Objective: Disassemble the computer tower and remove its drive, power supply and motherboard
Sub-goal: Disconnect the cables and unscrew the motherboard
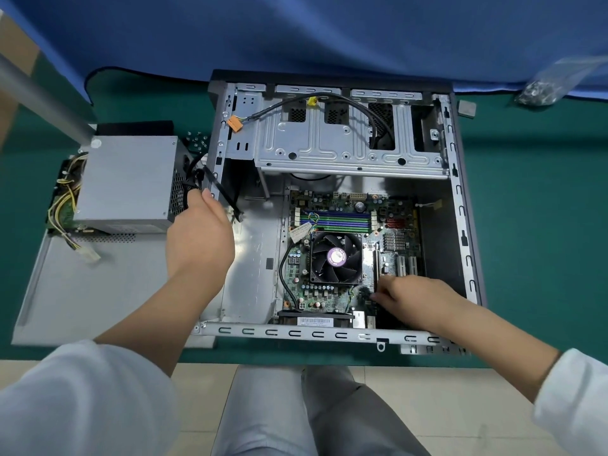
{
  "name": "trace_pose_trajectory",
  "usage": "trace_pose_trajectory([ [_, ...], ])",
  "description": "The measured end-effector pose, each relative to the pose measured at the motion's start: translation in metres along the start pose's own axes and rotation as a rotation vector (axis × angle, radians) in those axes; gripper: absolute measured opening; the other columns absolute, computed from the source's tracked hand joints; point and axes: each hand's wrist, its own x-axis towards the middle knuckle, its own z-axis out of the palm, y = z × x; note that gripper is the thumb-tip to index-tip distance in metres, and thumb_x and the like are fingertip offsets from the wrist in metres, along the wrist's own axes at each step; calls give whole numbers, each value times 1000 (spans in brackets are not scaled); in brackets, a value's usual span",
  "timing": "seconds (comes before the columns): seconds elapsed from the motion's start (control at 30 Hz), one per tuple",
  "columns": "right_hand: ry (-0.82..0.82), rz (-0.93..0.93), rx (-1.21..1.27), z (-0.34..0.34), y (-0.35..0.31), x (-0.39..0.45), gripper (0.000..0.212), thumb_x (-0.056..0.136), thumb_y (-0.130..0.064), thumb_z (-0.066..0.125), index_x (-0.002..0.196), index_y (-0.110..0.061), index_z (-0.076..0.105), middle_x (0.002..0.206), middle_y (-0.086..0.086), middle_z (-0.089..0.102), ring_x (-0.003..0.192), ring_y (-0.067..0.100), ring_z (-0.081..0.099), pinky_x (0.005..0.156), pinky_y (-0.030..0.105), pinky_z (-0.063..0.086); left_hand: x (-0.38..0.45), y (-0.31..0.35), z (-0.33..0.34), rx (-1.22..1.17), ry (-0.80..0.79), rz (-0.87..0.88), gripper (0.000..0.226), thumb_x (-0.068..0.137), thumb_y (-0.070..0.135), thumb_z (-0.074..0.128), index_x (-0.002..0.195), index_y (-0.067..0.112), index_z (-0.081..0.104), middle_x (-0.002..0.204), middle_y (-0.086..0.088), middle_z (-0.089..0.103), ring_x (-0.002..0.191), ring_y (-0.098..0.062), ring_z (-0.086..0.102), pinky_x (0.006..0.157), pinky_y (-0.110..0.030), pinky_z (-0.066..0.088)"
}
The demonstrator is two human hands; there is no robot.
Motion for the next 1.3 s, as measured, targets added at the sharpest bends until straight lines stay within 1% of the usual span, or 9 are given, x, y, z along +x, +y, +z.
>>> trace_pose_trajectory([
  [0.17, 10, -18, -19, 0, 0, 0, 17, 97, -28, 38, 111, -25, 48, 81, -3, 57, 72, 21, 53, 52, 28, 35, 0, -1, 1, 1, 8, -5, 26, 103, 29, 18, 93, 13, 36, 69, -7, 39, 66, -28, 35, 60, -37, 24],
  [0.4, -97, -133, 32, -7, -1, -5, 5, 93, -20, 45, 94, -24, 42, 93, -1, 55, 81, 18, 50, 66, 32, 45, 0, -1, 2, 1, 10, -14, 32, 103, 29, 18, 99, 8, 42, 62, -1, 33, 62, -27, 34, 58, -37, 25],
  [0.5, -72, -114, 4, -7, -3, -5, 7, 93, -31, 47, 95, -26, 44, 94, -5, 54, 83, 14, 46, 62, 29, 39, 0, -1, 1, -4, 10, -12, 34, 103, 29, 18, 102, 6, 44, 67, -6, 38, 64, -29, 36, 59, -37, 26],
  [0.6, -1, -20, -69, -5, -3, -4, 26, 98, -49, 33, 96, -25, 44, 83, -4, 57, 79, 20, 57, 54, 28, 36, 0, 0, 0, -1, 8, -14, 36, 103, 29, 18, 103, 5, 44, 70, -9, 41, 65, -30, 37, 59, -38, 28],
  [0.7, 16, -18, -15, -4, -2, -4, 18, 97, -34, 41, 114, -29, 47, 94, -1, 65, 82, 21, 60, 57, 29, 42, 0, 0, -1, -1, 4, -20, 36, 103, 29, 17, 103, 5, 44, 70, -10, 42, 66, -30, 37, 60, -38, 28],
  [0.8, -52, -42, 148, -6, -4, -4, 24, 91, -23, 49, 113, -33, 51, 105, -6, 62, 89, 16, 58, 69, 33, 52, 0, 0, 0, -2, -3, -23, 36, 103, 29, 17, 103, 6, 44, 70, -9, 42, 66, -30, 38, 60, -38, 29],
  [0.93, 14, -8, 79, -2, -3, -3, 17, 97, -39, 40, 102, -30, 53, 83, -9, 58, 74, 15, 54, 55, 27, 41, 1, 0, 0, -9, -14, -22, 36, 102, 30, 16, 102, 8, 43, 71, -10, 43, 66, -32, 40, 60, -39, 31],
  [1.03, 22, 6, 87, 0, -1, -2, 18, 97, -30, 40, 111, -29, 51, 70, -12, 50, 62, 9, 49, 47, 25, 34, 0, 0, 0, -10, -12, -21, 35, 103, 30, 17, 102, 7, 44, 71, -10, 43, 66, -32, 40, 60, -38, 30],
  [1.3, -19, 63, 106, 0, -1, -1, 19, 97, -33, 42, 110, -25, 52, 77, -6, 55, 72, 17, 55, 50, 27, 39, 0, 1, -2, -28, -18, -28, 38, 103, 29, 18, 105, 4, 45, 84, -25, 58, 68, -32, 40, 61, -39, 30],
])
